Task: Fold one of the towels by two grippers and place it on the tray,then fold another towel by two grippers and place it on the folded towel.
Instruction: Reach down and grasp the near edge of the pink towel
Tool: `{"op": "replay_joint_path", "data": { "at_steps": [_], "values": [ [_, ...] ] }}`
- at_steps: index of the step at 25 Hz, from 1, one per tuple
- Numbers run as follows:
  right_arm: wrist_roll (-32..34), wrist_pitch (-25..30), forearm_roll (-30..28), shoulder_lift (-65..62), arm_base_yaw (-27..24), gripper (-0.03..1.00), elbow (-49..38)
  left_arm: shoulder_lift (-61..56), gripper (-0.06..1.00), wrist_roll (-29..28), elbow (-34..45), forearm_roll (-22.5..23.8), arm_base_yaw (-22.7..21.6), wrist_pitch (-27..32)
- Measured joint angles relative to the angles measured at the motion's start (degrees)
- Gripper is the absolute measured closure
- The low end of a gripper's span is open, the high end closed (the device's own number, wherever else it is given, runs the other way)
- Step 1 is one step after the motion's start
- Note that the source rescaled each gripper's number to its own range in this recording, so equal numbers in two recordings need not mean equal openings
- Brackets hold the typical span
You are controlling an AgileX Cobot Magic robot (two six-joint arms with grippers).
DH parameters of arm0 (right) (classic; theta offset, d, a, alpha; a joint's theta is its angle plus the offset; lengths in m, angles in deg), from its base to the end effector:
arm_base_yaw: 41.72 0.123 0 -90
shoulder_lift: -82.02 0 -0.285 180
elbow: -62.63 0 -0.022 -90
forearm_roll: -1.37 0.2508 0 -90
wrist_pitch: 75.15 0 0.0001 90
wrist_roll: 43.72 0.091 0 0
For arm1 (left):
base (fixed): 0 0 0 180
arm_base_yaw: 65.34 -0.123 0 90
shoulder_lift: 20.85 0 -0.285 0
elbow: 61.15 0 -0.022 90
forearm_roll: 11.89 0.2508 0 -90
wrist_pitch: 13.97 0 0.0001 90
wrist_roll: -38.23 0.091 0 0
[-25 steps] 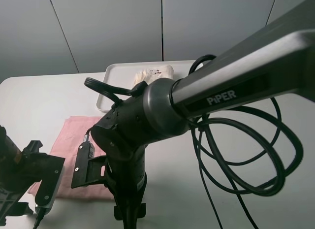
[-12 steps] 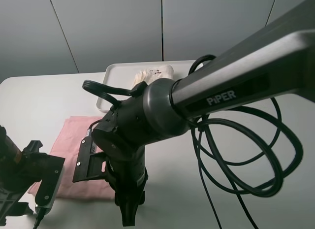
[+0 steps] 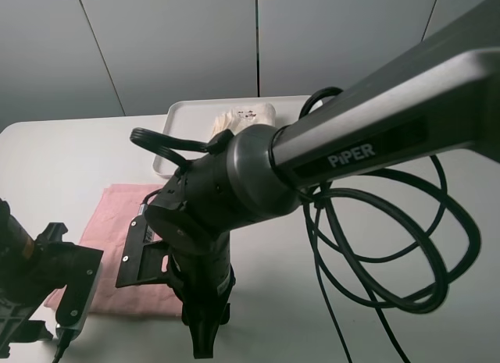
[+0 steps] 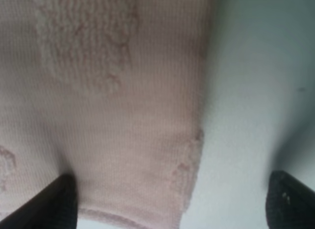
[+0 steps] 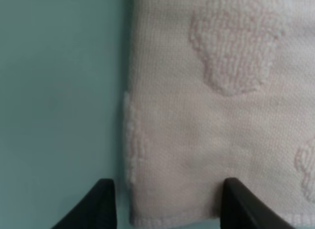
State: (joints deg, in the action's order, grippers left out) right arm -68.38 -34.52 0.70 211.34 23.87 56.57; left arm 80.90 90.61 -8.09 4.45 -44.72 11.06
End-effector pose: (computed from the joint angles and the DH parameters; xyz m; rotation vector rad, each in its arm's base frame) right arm 0.1571 0.3445 0.0896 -2.1873 2.1591 0.0260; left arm 0.1781 -0.0554 0.0941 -2.1539 -2.2377 -0.1817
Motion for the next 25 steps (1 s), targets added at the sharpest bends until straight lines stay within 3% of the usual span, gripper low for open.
{"op": "replay_joint_path", "data": {
  "at_steps": [2,6,12,16,22,25],
  "values": [
    [0.0,0.0,0.0,0.0,0.0,0.46,0.0,0.0,-0.04,-0.2,0.0,0.0,0.0,-0.3],
    [0.0,0.1,0.7,0.8,0.2,0.35,0.0,0.0,-0.04,-0.3,0.0,0.1,0.0,-0.4],
    [0.3,0.9,-0.7,1.9,2.4,0.35,1.1,0.0,-0.04,-0.3,0.0,0.2,0.0,-0.4],
    [0.5,1.2,-1.2,1.9,2.9,0.54,1.2,0.0,-0.04,-0.3,0.0,0.2,0.0,-0.4],
    [0.9,0.2,-2.7,2.0,2.9,0.94,1.3,0.0,-0.04,-0.3,0.0,0.2,0.0,-0.4],
    [0.9,0.2,-3.0,2.0,2.9,0.96,1.3,0.0,-0.04,-0.2,0.0,0.3,0.0,-0.4]
  ]
}}
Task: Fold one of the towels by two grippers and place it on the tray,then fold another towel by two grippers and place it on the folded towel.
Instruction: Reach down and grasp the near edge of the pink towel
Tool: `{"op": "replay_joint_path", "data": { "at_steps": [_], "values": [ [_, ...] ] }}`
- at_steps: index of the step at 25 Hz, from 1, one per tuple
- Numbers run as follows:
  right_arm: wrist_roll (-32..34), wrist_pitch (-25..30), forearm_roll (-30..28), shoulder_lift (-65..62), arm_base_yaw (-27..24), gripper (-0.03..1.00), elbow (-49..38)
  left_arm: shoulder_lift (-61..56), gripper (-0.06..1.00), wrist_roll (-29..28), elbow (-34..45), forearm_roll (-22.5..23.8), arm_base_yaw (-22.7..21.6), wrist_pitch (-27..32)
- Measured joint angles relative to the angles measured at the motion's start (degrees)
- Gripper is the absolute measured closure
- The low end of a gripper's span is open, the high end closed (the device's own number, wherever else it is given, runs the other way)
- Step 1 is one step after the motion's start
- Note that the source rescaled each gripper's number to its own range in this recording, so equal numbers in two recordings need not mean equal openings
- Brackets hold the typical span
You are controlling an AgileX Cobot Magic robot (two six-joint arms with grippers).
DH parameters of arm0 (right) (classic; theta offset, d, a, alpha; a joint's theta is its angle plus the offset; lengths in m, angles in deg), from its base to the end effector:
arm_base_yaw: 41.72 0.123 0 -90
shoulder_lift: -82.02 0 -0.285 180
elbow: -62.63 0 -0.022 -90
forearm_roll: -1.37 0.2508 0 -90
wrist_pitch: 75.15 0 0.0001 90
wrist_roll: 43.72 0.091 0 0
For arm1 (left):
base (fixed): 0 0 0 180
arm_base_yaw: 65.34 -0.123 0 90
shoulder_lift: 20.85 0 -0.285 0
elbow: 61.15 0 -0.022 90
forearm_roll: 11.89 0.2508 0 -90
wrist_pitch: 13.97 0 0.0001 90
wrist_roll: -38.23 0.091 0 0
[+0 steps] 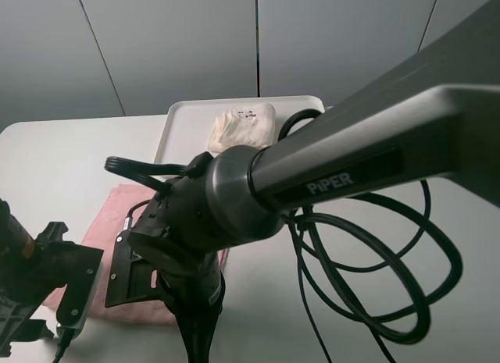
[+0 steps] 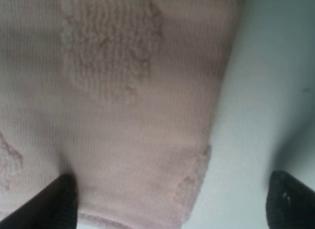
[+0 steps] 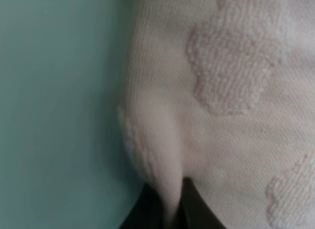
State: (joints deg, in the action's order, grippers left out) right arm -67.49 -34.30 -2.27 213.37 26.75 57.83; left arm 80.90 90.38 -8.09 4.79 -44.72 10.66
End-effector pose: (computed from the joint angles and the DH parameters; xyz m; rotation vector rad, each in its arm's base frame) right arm 0.1439 0.3546 0.0805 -2.2672 2.0800 -0.0303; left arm 0.1788 -0.0556 0.0941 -2.1602 -2.2402 -0.1874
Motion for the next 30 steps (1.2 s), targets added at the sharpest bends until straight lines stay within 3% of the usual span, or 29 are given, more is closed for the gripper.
{"op": "replay_joint_path", "data": {
  "at_steps": [12,21,23,24,28,30],
  "values": [
    [0.2,0.1,0.0,0.0,0.0,0.96,0.0,1.4,-0.04,0.1,0.0,0.4,0.0,-0.2],
    [0.2,1.1,0.0,0.1,0.0,0.96,0.1,2.4,-0.03,-4.5,-0.3,4.0,0.0,-1.2],
    [0.2,1.2,0.0,0.1,0.0,0.96,0.1,2.4,0.07,-4.7,-0.3,4.6,0.0,-1.2],
    [0.2,1.2,0.0,0.1,0.0,0.96,0.1,2.4,0.18,-4.8,-0.3,4.8,0.0,-1.2],
    [0.2,1.3,0.1,0.1,0.0,0.96,0.1,2.4,0.84,-5.2,-0.3,5.8,0.0,-2.6],
    [0.3,1.3,0.1,0.1,0.0,0.96,0.2,2.4,0.91,-5.3,-0.4,6.0,0.0,-2.9]
  ]
}}
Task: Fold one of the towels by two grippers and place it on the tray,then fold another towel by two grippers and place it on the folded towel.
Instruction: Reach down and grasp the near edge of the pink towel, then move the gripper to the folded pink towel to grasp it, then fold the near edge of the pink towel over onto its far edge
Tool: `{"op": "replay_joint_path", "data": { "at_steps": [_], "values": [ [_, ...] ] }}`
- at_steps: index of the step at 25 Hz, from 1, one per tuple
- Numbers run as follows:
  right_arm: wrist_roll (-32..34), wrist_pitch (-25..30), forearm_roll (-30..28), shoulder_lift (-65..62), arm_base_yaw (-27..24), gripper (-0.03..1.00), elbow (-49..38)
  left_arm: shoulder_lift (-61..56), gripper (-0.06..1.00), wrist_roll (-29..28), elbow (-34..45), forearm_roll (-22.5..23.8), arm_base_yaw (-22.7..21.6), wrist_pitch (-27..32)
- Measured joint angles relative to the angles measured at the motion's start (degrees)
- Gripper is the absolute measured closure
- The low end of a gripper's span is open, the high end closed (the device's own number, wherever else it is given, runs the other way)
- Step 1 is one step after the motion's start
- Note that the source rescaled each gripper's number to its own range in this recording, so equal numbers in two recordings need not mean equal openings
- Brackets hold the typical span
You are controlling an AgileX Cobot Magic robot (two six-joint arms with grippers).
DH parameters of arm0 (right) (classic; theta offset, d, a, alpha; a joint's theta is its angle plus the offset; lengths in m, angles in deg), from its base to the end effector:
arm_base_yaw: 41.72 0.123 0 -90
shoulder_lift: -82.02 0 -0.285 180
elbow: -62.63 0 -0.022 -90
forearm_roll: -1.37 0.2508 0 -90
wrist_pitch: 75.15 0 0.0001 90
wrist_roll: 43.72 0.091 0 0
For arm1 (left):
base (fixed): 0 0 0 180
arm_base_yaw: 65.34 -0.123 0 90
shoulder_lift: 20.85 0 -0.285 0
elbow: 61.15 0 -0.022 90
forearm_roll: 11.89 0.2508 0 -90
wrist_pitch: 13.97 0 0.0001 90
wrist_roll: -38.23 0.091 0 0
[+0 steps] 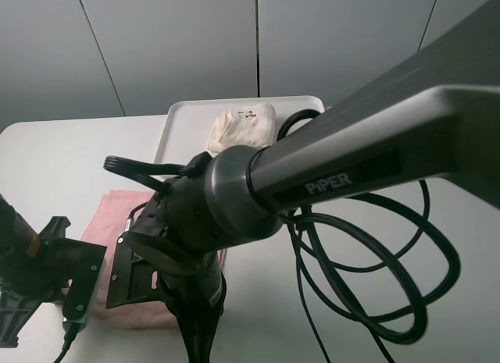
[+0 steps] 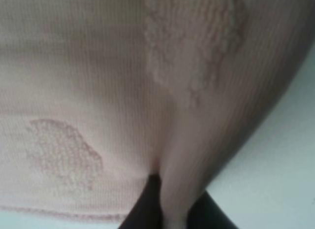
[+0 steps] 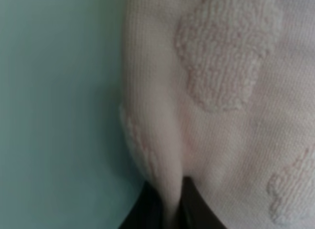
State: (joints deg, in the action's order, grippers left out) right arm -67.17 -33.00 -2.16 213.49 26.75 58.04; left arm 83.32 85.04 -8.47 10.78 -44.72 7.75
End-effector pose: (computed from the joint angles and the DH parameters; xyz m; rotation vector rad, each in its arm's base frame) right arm 0.1435 0.3534 0.0803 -2.2737 2.1018 -0.0416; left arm 0.1854 -0.0558 0.0874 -2.1773 -2.2380 -0.2375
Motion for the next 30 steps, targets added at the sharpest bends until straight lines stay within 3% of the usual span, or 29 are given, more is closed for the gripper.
{"op": "replay_joint_path", "data": {
  "at_steps": [9,14,22,30],
  "values": [
    [2.2,0.4,0.0,-0.3,0.0,0.97,0.0,-2.9,0.92,-0.4,0.2,-1.6,0.0,-0.6],
    [5.0,2.3,-0.5,-2.5,-0.2,0.97,-0.6,-6.9,0.92,-2.8,0.2,-2.4,0.0,-1.2],
    [7.5,4.4,-1.1,-7.4,-4.9,0.97,-0.7,-7.8,0.92,-9.8,0.2,-3.7,0.0,-2.3],
    [9.9,5.6,-1.6,-7.8,-5.3,0.97,-0.9,-11.1,0.92,-14.5,0.3,-9.5,0.0,-7.7]
  ]
}}
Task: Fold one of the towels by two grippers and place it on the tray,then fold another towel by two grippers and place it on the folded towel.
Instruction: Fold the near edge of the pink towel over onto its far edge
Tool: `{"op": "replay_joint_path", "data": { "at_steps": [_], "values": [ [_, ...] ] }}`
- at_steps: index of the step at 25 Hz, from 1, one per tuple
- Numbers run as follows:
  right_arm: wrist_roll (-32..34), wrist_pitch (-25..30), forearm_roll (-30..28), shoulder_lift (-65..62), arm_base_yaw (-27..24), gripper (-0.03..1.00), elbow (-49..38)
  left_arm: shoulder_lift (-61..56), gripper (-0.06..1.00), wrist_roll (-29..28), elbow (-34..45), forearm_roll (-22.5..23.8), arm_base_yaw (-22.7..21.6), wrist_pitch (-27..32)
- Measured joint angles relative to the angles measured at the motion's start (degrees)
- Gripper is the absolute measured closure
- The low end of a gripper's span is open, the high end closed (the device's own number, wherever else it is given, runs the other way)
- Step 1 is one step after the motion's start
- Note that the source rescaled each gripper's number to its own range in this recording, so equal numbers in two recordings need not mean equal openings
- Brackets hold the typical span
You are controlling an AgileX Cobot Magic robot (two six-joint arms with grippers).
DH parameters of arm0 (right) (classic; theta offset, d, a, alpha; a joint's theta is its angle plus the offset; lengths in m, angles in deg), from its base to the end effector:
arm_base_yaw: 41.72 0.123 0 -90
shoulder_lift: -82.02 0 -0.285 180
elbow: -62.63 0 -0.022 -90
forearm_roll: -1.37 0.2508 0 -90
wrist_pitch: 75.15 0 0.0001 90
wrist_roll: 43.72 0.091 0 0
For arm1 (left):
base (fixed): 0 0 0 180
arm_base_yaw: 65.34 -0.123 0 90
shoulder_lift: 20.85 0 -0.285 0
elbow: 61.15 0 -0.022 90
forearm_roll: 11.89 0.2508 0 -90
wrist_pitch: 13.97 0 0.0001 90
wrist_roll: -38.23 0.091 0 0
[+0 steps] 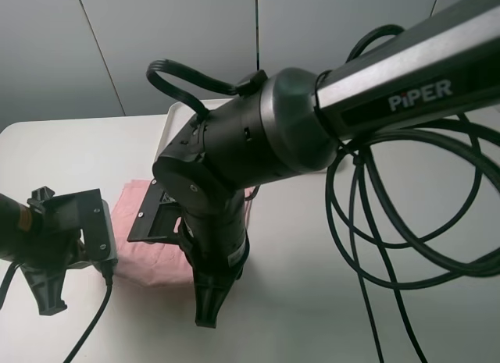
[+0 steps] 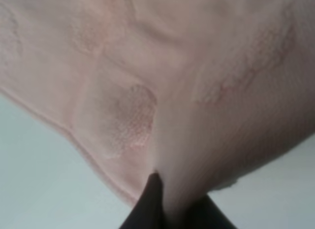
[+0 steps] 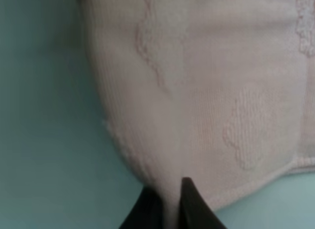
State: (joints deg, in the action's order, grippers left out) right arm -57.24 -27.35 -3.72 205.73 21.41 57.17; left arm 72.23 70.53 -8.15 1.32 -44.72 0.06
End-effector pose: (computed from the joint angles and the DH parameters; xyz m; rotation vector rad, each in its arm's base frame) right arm 0.1732 0.3286 0.1281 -1.9694 2.3483 -0.0598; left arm 0.1935 -0.0674 0.1265 1.5094 2.3611 0.1821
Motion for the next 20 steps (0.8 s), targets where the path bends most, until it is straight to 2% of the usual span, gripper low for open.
{"op": "replay_joint_path", "data": {
  "at_steps": [5,10,16,20],
  "values": [
    [5.3,0.1,-3.2,-0.1,-0.6,0.97,0.0,-1.2,0.92,-5.1,0.0,-1.7,-1.0,-1.8],
    [10.7,-1.0,-3.4,-1.0,-4.9,0.97,0.0,-1.2,0.92,-6.3,0.0,-7.4,-4.0,-4.7],
    [13.1,-4.2,-0.5,-2.9,-10.2,0.97,0.0,-1.5,0.92,-6.6,0.0,-11.5,-4.2,-9.3],
    [14.5,-6.2,0.0,-2.9,-11.8,0.97,0.0,-1.5,0.92,-8.5,0.0,-11.7,-4.3,-13.0]
  ]
}}
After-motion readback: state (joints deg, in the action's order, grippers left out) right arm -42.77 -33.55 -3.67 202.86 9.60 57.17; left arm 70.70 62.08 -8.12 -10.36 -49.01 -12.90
